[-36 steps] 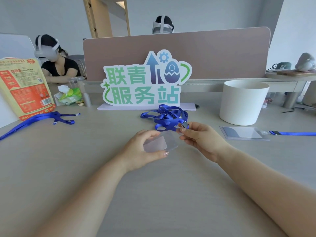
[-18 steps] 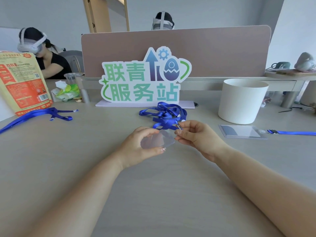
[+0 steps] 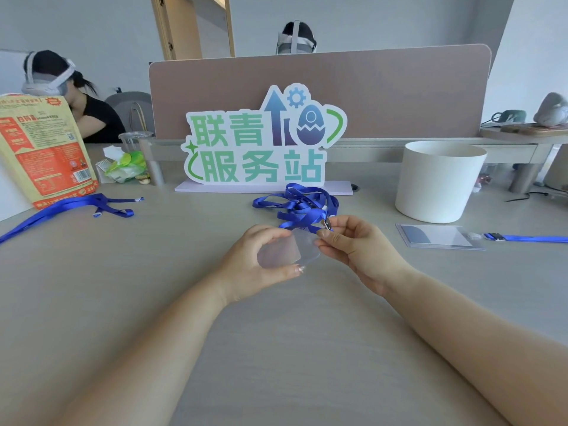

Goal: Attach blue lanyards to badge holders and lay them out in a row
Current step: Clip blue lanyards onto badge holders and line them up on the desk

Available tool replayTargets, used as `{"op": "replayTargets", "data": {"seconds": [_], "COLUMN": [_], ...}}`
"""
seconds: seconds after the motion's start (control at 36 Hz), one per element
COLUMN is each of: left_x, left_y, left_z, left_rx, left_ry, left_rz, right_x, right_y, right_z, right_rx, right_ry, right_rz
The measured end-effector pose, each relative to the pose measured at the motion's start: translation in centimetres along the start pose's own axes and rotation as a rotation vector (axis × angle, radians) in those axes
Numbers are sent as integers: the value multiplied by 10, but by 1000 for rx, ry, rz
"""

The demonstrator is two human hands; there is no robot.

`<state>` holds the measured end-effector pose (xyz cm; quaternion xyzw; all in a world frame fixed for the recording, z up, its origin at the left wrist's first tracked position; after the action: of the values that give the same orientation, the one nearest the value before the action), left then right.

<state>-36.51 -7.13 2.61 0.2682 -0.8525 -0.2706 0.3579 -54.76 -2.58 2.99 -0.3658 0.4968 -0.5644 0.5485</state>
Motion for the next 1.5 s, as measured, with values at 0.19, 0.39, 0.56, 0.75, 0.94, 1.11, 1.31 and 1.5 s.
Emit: {"op": "replayTargets", "data": {"seconds": [0.19,0.39,0.56,0.75,0.94,1.11,1.31,1.5], "left_x": [1,1,1,2,0,-1,-2,-1], "left_y": [-1,1,3,-1,-6,-12,-16,-17], "left_z": [-2,-2,-2,3,1,1,10,14], "left_rx": [26,12,-7,62,126,192,233,267], "left_ry": [15,32,47,-34,-123,-195,-289,-360], "left_rz": [23,36,45,49,18,-3,-62,-47], "right_x": [-2,-2,-1,-4,-2,-1,5,10], "right_y": [-4,-3,-2,4,7,4,10,9], "right_z": [-1,-2,-1,7,6,2,1,-8], "right_rx": [46,110,158,-47,-518,-683,-868,-991], "right_ry": [-8,-25,-41,-48,100,142,180,271], "right_rz": [-17,-3,14,50,5,25,-23,-50]}}
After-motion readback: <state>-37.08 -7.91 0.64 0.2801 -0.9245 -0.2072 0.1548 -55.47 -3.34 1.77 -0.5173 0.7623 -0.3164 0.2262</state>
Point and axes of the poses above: each hand's wrist, its own x-axis towards the middle knuckle, its own z-axis out of the palm, y = z × x, the point moved 4 cm from there along x, towards the middle knuckle, and after that the axes turned 12 degrees about z, right-handed, at the moved point
